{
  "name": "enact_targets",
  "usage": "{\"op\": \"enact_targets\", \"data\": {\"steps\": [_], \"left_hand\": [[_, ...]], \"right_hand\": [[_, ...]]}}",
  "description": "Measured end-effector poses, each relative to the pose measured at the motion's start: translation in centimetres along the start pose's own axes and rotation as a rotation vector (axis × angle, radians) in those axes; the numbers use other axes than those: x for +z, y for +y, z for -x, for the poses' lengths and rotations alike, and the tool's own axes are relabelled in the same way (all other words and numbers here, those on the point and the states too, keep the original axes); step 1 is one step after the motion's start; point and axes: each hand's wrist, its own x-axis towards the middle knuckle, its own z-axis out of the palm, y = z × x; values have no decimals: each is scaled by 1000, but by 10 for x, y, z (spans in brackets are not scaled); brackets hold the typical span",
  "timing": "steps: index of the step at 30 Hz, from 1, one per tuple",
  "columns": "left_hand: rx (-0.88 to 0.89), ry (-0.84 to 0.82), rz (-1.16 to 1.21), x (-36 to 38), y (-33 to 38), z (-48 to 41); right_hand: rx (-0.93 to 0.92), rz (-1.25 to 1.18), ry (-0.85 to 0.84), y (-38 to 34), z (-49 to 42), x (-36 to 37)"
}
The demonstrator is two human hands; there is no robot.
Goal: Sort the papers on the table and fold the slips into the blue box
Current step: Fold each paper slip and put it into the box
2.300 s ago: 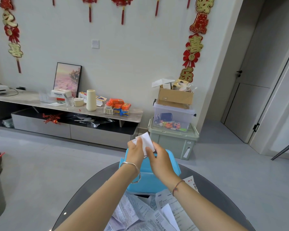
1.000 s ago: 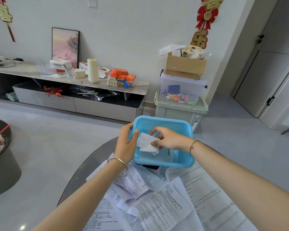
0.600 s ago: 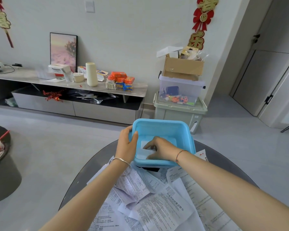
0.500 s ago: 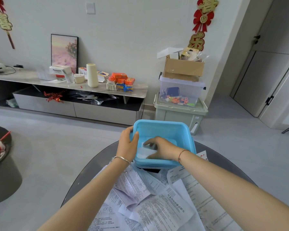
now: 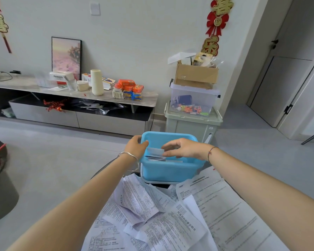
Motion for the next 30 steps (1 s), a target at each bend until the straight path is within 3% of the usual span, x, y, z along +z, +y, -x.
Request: {"op": "enact_targets", "data": {"steps": [7,16,19,22,26,30], "left_hand": [[51,57,-53,-4,7,11],[393,3,-225,-6,18,86],[466,-3,-250,-3,17,122],[479,-54,-259,2,10,155],[386,-292,-325,7,-4,187],[334,-463,-483,11,-15,208]], "right_hand": [[-82,-37,180,0,14,-3],[-260,-198,482,2,95,21],[-195,-214,518,21,128,45],[-19,-85,514,48,154,77],[206,12,434,70,175,115],[162,-162,497,72,185,130]]}}
